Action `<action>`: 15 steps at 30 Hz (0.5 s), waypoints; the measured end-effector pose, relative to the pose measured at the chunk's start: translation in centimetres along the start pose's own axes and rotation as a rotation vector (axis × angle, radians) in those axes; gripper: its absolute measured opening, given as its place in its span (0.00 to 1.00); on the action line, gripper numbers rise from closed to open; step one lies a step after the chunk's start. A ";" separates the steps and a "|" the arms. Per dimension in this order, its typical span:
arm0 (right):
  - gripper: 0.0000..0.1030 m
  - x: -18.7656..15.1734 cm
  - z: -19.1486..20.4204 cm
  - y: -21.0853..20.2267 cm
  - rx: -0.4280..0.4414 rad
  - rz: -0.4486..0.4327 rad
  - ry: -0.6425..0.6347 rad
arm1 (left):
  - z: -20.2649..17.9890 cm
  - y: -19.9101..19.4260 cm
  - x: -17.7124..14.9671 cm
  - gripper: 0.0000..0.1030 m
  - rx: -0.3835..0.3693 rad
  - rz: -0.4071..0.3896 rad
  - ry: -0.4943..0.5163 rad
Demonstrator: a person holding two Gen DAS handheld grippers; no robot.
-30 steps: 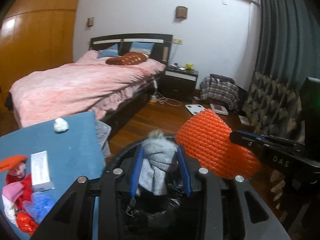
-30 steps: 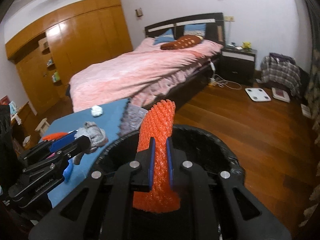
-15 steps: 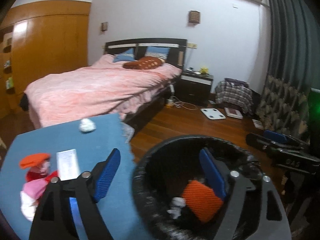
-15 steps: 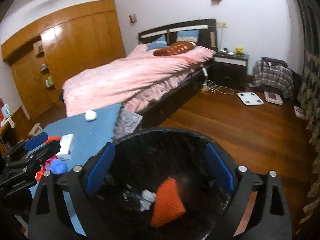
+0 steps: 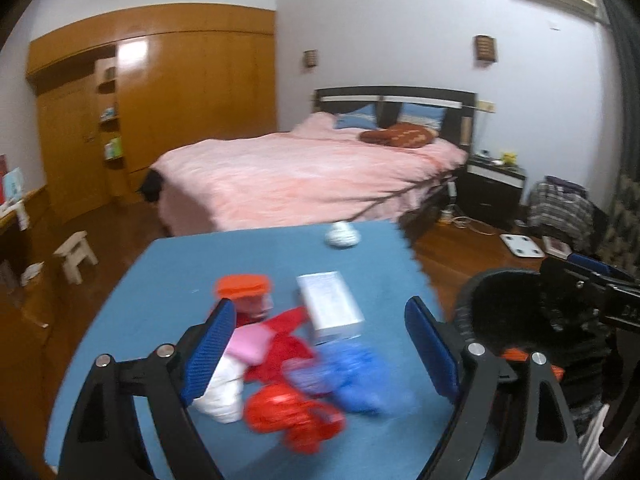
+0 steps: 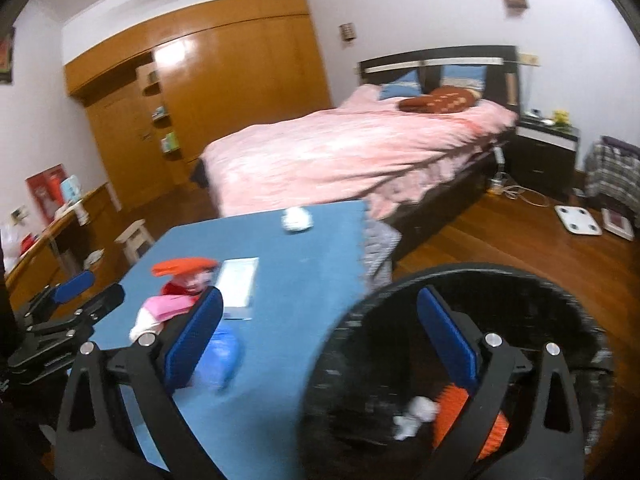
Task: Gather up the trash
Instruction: 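Grasp the blue plastic bag with the right tool while the left tool grasps the white tissue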
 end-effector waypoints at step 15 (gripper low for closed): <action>0.92 -7.4 8.6 8.1 0.050 0.130 -0.090 | 6.2 1.3 -6.2 0.82 0.078 0.086 -0.073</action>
Point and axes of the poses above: each gripper's, at about its wrist camera, not at the fingertips, and y roughly the way its jaws point, z to its left, x to its top, the point moved 10 cm from there along y, roughly the way its jaws point, and after that the axes turned 15 degrees about y, right-handed, at the moved point
